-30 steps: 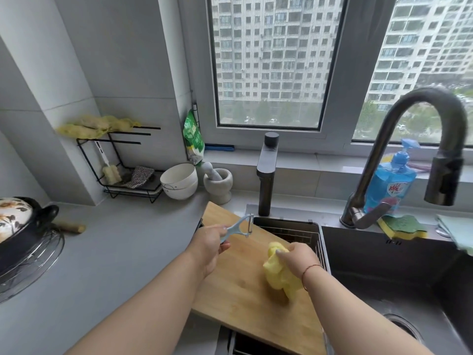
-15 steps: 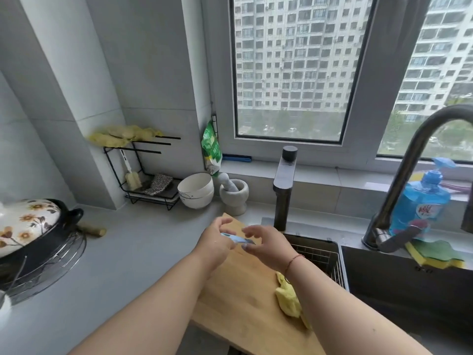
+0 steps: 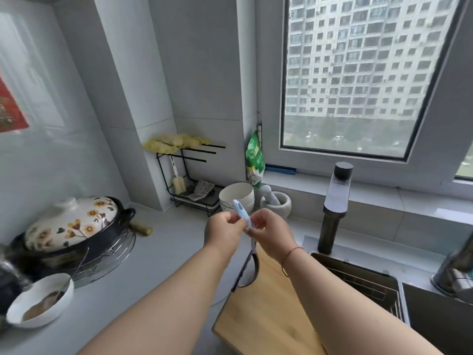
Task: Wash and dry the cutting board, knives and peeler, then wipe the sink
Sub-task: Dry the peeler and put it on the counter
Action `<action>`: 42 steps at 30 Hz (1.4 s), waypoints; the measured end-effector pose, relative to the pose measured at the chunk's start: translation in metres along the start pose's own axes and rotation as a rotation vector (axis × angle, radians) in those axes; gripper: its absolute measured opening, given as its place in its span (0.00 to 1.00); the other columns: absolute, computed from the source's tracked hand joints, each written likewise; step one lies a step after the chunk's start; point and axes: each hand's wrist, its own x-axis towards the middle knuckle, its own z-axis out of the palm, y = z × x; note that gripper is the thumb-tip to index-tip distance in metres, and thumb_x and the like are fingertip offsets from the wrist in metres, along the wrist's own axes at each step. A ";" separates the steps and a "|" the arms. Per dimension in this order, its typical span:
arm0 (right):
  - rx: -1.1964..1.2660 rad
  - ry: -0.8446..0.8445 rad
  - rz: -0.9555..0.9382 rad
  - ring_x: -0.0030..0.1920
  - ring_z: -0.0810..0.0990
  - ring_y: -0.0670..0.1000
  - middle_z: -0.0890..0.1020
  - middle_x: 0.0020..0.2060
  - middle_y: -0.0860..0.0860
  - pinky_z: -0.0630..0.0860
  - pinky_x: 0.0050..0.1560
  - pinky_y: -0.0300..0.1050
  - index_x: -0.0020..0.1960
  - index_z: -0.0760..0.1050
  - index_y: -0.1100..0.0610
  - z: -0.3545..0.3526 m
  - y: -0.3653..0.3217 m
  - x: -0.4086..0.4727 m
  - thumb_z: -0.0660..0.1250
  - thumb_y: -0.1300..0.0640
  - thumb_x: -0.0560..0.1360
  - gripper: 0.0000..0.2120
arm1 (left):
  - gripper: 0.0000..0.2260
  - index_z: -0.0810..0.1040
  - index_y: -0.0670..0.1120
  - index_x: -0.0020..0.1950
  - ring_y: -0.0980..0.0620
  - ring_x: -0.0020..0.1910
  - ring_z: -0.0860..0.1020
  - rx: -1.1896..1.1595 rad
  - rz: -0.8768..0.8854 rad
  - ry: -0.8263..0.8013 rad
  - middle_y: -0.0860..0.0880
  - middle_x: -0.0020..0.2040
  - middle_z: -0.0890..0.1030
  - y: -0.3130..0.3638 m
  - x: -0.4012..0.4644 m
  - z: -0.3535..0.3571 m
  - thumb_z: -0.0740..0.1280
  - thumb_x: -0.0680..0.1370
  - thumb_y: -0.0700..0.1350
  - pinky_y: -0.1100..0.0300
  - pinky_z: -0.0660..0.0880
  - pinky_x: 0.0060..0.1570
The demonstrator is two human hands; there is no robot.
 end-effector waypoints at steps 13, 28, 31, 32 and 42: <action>0.124 0.078 0.088 0.39 0.77 0.45 0.79 0.37 0.45 0.71 0.39 0.36 0.47 0.77 0.53 0.062 -0.048 0.098 0.71 0.53 0.73 0.05 | 0.11 0.82 0.52 0.34 0.48 0.37 0.79 0.009 0.101 -0.009 0.47 0.34 0.83 0.012 0.111 -0.055 0.69 0.76 0.43 0.46 0.79 0.50; 0.200 0.138 0.171 0.45 0.80 0.48 0.82 0.43 0.46 0.75 0.48 0.42 0.48 0.76 0.51 0.125 -0.039 0.199 0.69 0.53 0.75 0.03 | 0.12 0.81 0.51 0.34 0.49 0.35 0.78 0.021 0.082 -0.008 0.49 0.32 0.82 -0.011 0.232 -0.068 0.69 0.77 0.43 0.52 0.79 0.47; 0.228 0.158 0.175 0.43 0.79 0.46 0.81 0.42 0.45 0.72 0.43 0.39 0.48 0.76 0.51 0.133 -0.036 0.210 0.69 0.53 0.75 0.03 | 0.10 0.82 0.49 0.36 0.51 0.29 0.74 0.063 0.101 -0.010 0.51 0.29 0.79 -0.012 0.245 -0.069 0.69 0.77 0.44 0.57 0.74 0.37; 0.234 0.164 0.177 0.42 0.78 0.45 0.81 0.42 0.45 0.72 0.41 0.37 0.48 0.76 0.51 0.136 -0.035 0.213 0.69 0.53 0.75 0.03 | 0.10 0.82 0.49 0.35 0.51 0.28 0.73 0.074 0.102 -0.007 0.52 0.28 0.79 -0.013 0.249 -0.070 0.69 0.77 0.44 0.58 0.72 0.35; 0.237 0.144 0.146 0.44 0.80 0.46 0.82 0.43 0.46 0.77 0.49 0.43 0.49 0.78 0.51 0.150 -0.031 0.234 0.71 0.54 0.74 0.05 | 0.12 0.79 0.53 0.34 0.49 0.36 0.80 0.088 0.131 0.046 0.51 0.33 0.82 -0.023 0.262 -0.078 0.69 0.78 0.46 0.52 0.80 0.45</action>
